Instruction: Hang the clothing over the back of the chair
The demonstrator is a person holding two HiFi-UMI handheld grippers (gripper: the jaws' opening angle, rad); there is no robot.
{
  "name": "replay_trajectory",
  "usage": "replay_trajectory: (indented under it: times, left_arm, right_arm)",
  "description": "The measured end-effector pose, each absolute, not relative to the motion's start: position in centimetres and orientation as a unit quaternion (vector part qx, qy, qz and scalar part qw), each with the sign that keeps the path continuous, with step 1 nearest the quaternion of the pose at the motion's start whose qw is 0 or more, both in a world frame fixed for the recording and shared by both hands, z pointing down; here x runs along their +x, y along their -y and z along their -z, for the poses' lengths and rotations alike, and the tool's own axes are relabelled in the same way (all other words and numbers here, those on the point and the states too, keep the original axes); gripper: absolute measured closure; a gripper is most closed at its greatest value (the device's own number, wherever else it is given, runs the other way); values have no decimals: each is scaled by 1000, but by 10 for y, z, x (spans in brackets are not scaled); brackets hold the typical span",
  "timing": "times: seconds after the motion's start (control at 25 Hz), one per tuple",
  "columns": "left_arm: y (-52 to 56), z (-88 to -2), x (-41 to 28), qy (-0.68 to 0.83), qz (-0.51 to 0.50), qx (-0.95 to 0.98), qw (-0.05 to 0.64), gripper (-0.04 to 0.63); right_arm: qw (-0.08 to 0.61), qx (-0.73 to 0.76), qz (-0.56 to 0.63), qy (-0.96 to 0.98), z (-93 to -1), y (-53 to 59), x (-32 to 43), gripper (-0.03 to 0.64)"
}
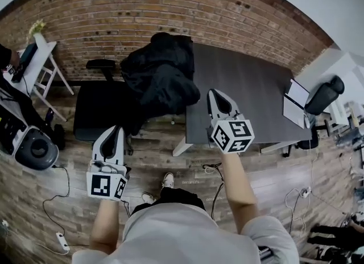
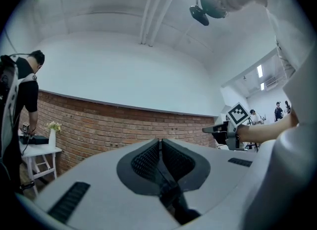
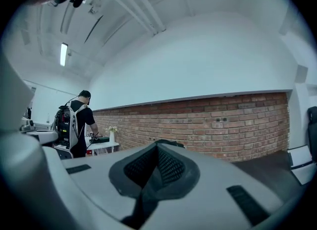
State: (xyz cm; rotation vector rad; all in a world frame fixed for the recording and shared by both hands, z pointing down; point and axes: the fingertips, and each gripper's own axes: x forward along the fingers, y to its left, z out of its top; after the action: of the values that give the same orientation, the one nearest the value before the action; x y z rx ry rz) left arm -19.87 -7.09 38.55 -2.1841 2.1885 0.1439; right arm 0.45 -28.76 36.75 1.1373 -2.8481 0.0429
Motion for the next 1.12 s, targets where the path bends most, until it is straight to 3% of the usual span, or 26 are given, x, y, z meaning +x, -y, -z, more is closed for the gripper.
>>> replay_trajectory:
  times: [0.64, 1.12]
  left_arm:
    - [85, -376, -180, -700, -63, -710, 46, 557]
    - [78, -355, -203, -723, -55, -686, 61, 557]
  right_arm:
    - [-9, 369, 37, 929, -320, 265, 26, 598]
    - [-72, 359, 49, 929, -280, 239, 36, 598]
